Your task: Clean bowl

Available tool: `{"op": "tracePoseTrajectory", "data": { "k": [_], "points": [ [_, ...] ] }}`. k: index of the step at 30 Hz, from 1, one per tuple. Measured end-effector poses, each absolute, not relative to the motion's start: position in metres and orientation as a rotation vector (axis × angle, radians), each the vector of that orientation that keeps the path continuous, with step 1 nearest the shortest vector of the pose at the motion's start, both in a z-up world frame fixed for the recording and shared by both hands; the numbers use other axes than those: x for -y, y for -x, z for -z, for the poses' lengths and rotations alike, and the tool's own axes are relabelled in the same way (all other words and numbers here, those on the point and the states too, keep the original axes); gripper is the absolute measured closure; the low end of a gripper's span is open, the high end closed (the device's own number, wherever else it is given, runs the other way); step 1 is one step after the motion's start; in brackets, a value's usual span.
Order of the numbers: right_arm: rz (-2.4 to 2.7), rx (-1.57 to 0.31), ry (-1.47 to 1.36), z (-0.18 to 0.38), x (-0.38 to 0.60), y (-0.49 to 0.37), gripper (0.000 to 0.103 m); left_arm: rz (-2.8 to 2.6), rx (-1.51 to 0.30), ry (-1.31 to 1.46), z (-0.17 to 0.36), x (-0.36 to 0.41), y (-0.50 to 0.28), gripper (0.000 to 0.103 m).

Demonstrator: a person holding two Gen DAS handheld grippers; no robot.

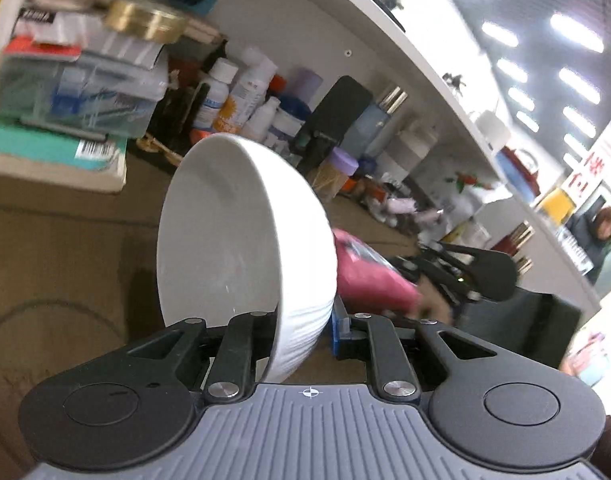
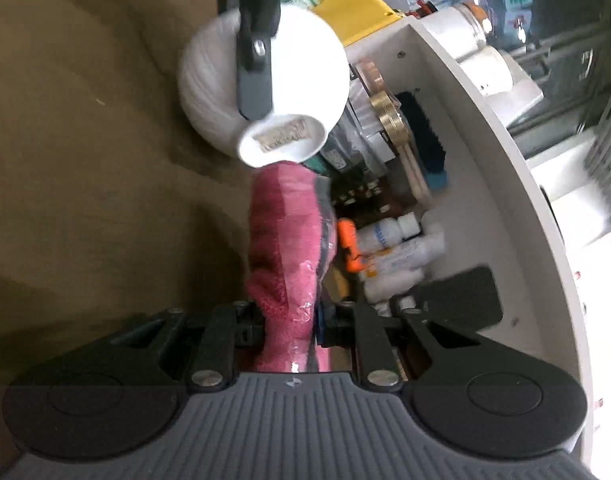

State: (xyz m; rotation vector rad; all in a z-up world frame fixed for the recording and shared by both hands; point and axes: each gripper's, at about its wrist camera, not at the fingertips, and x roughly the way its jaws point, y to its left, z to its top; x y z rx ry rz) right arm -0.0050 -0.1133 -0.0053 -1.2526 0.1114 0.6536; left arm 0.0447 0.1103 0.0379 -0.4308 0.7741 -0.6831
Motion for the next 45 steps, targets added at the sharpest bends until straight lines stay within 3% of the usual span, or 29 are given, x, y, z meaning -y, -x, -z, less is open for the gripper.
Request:
{"op": "tracePoseTrajectory", "data": {
  "k": [9, 14, 20, 29, 33, 36, 40, 42, 43, 45],
  "points": [
    [-0.843, 0.189, 1.399, 0.023, 0.115, 0.057, 0.084, 0.67, -0.79, 0.433, -0.035, -0.122, -0.051, 0.076],
    [-0.971, 0.155, 1.318, 0.015, 0.145, 0.084, 0.085, 0.652, -0.818, 0.349, -0.034, -0.109, -0.05, 0.07],
    [-0.814, -0.027, 0.988, -0.016, 0.192, 0.062, 0.084, 0.62, -0.841, 0.192, -0.039, -0.079, -0.043, 0.069],
    [-0.794, -0.396, 0.206, -0.057, 0.249, -0.025, 0.084, 0.594, -0.85, -0.1, -0.044, 0.006, -0.033, 0.07],
    [-0.729, -0.571, 0.05, -0.038, 0.244, -0.064, 0.084, 0.545, -0.822, -0.186, -0.039, 0.036, -0.032, 0.046],
    [-0.701, -0.648, -0.002, -0.014, 0.242, -0.076, 0.082, 0.525, -0.811, -0.197, -0.036, 0.04, -0.03, 0.042],
    [-0.701, -0.691, -0.139, 0.005, 0.251, -0.084, 0.067, 0.512, -0.77, -0.178, -0.041, 0.036, -0.012, 0.029],
    [-0.694, -0.693, -0.163, 0.006, 0.254, -0.087, 0.048, 0.49, -0.726, -0.184, -0.051, 0.038, 0.001, 0.009],
    [-0.706, -0.691, -0.16, 0.005, 0.253, -0.087, 0.041, 0.476, -0.693, -0.185, -0.059, 0.038, 0.011, 0.005],
    [-0.703, -0.684, -0.096, 0.001, 0.244, -0.082, 0.013, 0.447, -0.639, -0.205, -0.071, 0.037, 0.031, 0.0]
  ]
}}
